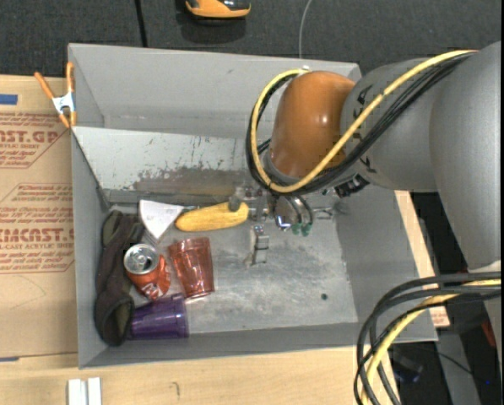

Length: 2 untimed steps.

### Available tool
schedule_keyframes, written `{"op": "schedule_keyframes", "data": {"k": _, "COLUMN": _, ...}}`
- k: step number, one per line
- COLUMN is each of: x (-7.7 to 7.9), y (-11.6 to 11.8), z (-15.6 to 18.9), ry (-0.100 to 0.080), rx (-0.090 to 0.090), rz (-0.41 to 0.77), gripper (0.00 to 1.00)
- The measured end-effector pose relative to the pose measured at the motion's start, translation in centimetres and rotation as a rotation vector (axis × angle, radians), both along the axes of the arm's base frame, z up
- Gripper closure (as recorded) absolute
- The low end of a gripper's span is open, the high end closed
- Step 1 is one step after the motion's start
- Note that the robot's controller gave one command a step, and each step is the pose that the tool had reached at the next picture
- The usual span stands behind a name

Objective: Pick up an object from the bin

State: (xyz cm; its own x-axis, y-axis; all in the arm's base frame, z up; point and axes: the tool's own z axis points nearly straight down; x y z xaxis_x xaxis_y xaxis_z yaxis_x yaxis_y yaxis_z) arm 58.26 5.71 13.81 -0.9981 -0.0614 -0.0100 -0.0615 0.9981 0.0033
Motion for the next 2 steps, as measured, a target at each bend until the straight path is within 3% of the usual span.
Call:
{"op": "schedule_keyframes", "data": {"k": 1, "x": -0.7, "y": 0.3, "z": -3.3, "ry": 0.01, "rx": -0.005, "rz": -0.032, "gripper": 0.0}}
{"op": "schedule_keyframes", "data": {"k": 2, "x": 0.0, "y": 6.7, "z": -5.4, "ry": 0.011, "rx": -0.009, "rz": 0.153, "gripper": 0.0}}
